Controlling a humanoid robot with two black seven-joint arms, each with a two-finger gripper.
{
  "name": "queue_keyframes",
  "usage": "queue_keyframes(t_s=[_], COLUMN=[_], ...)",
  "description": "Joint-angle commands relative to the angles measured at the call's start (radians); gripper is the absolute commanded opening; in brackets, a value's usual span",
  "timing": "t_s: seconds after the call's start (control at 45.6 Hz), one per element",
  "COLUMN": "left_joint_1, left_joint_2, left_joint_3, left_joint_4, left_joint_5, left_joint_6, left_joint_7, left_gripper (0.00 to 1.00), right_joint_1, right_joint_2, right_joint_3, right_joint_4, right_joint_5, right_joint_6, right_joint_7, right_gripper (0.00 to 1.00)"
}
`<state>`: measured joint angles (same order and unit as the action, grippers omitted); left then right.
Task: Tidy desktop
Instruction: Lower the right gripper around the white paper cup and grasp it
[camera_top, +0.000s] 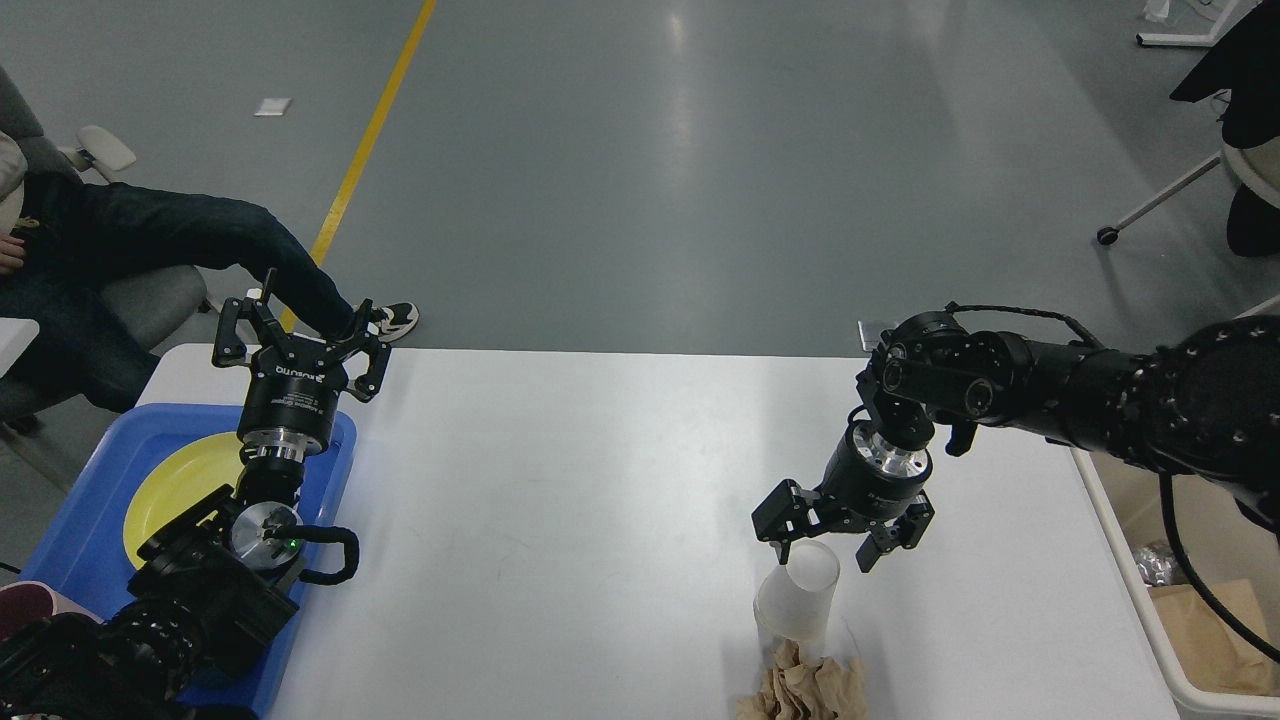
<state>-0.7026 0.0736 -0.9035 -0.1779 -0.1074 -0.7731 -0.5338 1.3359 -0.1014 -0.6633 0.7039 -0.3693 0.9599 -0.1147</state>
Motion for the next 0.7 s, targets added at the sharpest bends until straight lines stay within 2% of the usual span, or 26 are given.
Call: queue_keyframes(t_s=[0.0,0.679], left_joint_1=[0.0,0.0], left_joint_2=[0.0,0.0], left_joint_3=[0.0,0.0], left_joint_4=[0.0,0.0], left_joint_5=[0.0,0.0], left_joint_6=[0.0,0.0], left_joint_7=[0.0,0.0], left_gripper=[0.97,0.97], right_joint_1=[0.009,0.026], right_joint_2=[-0.001,-0.014], right_joint_3=[0.001,-0.001], right_joint_4=[0.002,0.011], right_joint_5=[0.001,0.003], right_joint_6=[0.0,0.0], right_joint_7=[0.001,0.0], right_gripper=[1.0,1.0])
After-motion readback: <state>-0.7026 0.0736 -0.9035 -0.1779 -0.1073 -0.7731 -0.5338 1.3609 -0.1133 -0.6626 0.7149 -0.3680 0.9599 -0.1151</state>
